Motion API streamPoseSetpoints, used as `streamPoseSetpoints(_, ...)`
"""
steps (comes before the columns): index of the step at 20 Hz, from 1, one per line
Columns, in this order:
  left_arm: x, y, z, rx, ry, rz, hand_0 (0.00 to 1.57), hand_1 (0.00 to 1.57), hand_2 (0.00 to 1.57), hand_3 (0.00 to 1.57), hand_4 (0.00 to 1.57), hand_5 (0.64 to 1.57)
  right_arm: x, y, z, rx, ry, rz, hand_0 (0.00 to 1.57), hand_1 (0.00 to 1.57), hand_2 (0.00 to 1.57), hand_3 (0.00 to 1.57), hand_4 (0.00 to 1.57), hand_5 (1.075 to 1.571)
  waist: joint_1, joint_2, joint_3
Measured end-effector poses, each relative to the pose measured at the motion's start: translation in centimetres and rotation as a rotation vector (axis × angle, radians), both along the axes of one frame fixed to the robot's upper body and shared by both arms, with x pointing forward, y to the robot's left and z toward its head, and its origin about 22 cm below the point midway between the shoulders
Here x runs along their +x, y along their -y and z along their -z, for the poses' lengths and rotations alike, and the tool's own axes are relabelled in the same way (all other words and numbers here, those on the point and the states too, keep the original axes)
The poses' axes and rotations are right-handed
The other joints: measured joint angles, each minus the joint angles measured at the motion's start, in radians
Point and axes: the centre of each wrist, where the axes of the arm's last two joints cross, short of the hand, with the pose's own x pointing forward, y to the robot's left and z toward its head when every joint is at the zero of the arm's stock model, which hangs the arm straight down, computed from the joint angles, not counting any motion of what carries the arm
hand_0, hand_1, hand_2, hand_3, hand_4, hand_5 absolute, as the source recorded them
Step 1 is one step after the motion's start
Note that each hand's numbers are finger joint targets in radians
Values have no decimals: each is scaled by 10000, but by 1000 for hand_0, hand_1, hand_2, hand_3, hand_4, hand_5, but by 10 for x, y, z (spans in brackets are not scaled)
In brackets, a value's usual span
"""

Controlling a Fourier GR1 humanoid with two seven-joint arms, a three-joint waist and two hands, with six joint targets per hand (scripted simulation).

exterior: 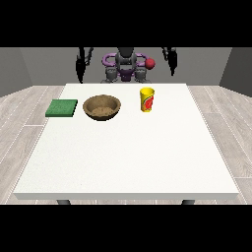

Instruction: Pick the cup and pour the ball into the bowl, then pick the bowl and place it on the pad

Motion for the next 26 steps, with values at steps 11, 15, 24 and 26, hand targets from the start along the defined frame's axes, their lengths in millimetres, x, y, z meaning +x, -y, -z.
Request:
streamPoseSetpoints(11,-7,27,-23,-1760,-1410,-617,0,0,0,0,637,1564,-4,-3,-40,1003,-961,210,0,0,0,0,861,1532,-473,-3487,-335)
streamPoseSetpoints(15,-9,47,-44,-2168,-1565,-839,0,0,0,0,581,1560,-5,-12,-73,1325,-1041,179,0,0,0,0,789,1548,-623,-3531,-355)
streamPoseSetpoints(24,18,67,-79,-2000,977,-617,0,0,0,0,575,1537,2,-20,-106,1307,1264,-4,0,0,0,225,727,1551,-778,-756,-367)
streamPoseSetpoints(26,26,65,-76,-1857,1516,-639,0,0,0,0,550,1513,7,-23,-109,1351,1819,-142,0,0,0,0,707,1542,-826,-73,-366)
